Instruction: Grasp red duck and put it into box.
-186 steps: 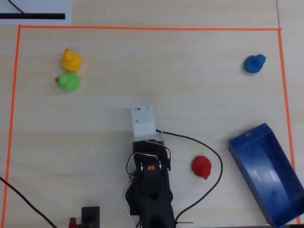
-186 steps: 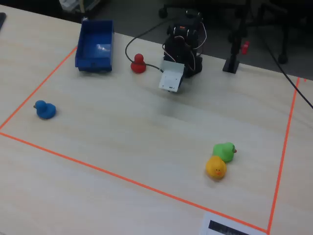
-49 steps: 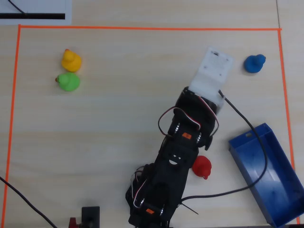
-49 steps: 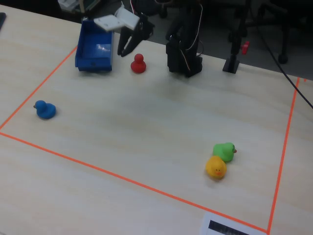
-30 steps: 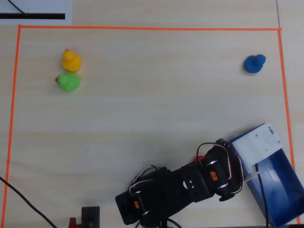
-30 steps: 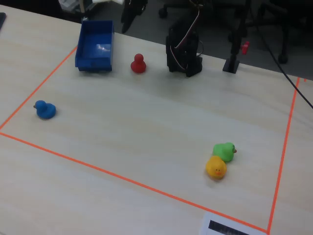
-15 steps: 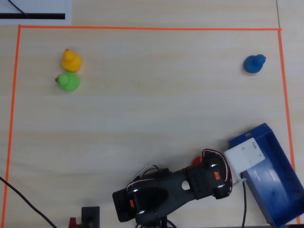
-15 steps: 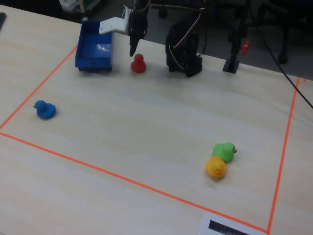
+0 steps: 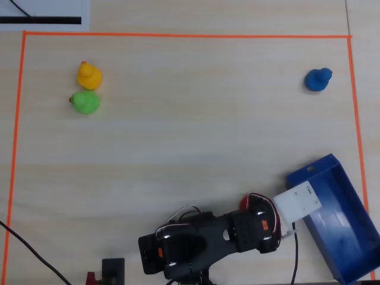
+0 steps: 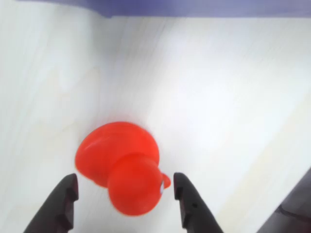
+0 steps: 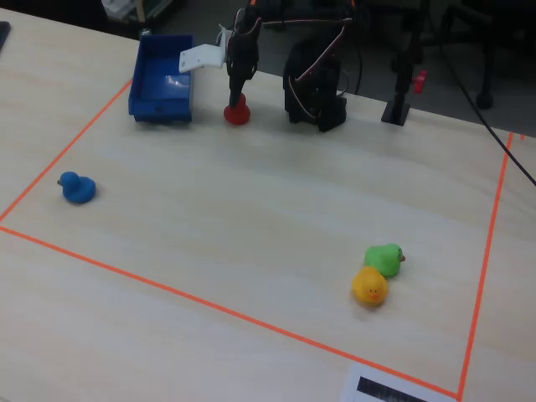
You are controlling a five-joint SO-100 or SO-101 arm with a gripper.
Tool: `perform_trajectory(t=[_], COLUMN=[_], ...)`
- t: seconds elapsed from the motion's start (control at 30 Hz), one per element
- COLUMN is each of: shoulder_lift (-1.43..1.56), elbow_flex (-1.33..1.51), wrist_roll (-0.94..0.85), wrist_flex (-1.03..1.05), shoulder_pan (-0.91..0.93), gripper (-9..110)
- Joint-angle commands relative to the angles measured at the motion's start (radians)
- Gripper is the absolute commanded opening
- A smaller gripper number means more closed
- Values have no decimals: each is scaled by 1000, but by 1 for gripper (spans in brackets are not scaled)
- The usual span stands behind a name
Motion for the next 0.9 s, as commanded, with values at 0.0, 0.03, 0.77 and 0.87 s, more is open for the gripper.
perform_trajectory(t=[0.0,0.03,0.77,0.87], shoulder_lift=[11,11,-38,-34], elbow_flex=[15,23,17,25], wrist_roll=[-35,-40,-40,-29], wrist_flex=[-32,-32,-92,-135], shoulder_pan=[43,52,58,55], gripper=[27,27,0,0])
